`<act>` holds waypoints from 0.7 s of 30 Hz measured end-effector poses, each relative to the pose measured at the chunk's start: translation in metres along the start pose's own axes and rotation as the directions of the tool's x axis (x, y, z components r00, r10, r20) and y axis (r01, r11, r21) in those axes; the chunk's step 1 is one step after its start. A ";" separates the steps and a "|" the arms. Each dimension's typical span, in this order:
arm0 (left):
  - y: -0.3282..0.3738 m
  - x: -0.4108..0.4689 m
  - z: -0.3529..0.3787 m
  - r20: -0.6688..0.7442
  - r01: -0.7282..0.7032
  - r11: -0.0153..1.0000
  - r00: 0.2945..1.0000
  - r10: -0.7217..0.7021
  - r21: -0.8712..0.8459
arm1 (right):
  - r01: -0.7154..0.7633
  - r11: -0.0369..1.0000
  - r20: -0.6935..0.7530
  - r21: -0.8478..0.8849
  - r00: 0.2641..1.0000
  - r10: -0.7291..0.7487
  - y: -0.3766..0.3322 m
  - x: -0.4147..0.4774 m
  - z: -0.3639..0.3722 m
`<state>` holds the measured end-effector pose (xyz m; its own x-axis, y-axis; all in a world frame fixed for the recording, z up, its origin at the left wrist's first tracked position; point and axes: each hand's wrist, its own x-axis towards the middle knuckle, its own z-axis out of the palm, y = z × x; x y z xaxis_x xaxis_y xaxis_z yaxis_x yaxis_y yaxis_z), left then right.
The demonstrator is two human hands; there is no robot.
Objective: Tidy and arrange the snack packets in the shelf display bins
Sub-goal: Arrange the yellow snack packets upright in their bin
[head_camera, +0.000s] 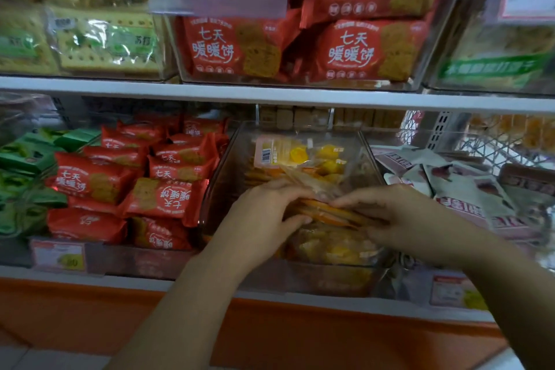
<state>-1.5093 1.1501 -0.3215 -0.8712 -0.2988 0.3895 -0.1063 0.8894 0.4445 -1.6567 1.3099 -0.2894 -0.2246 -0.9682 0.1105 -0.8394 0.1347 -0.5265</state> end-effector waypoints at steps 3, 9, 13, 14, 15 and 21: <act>-0.002 0.002 0.001 -0.035 -0.026 1.000 0.999 0.026 -0.008 | -0.011 0.990 -0.039 0.140 0.999 0.017 0.008 -0.002 -0.003; 0.002 -0.002 -0.008 -0.204 -0.002 0.998 0.979 0.014 0.062 | -0.029 0.983 -0.371 0.181 0.924 0.096 0.008 -0.008 -0.005; 0.003 -0.010 -0.025 -0.263 0.027 0.998 0.965 -0.013 0.051 | -0.057 0.993 -0.614 0.102 0.782 0.108 0.004 -0.013 0.002; 0.003 -0.013 -0.029 -0.283 0.038 0.998 0.959 -0.022 0.051 | -0.069 0.994 -0.644 0.085 0.758 0.107 0.003 -0.015 0.004; 0.002 -0.016 -0.032 -0.307 0.056 0.997 0.951 -0.036 0.055 | -0.078 0.994 -0.669 0.076 0.735 0.109 0.001 -0.016 0.005; -0.001 -0.028 -0.048 -0.540 0.243 0.959 0.792 -0.284 -0.147 | -0.048 0.992 -0.774 0.119 0.622 0.123 -0.008 -0.017 0.004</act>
<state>-1.4617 1.1406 -0.2940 -0.4016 -0.6759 0.6179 -0.2435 0.7292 0.6395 -1.6444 1.3243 -0.2909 -0.6255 -0.4221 0.6562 -0.7630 0.1550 -0.6275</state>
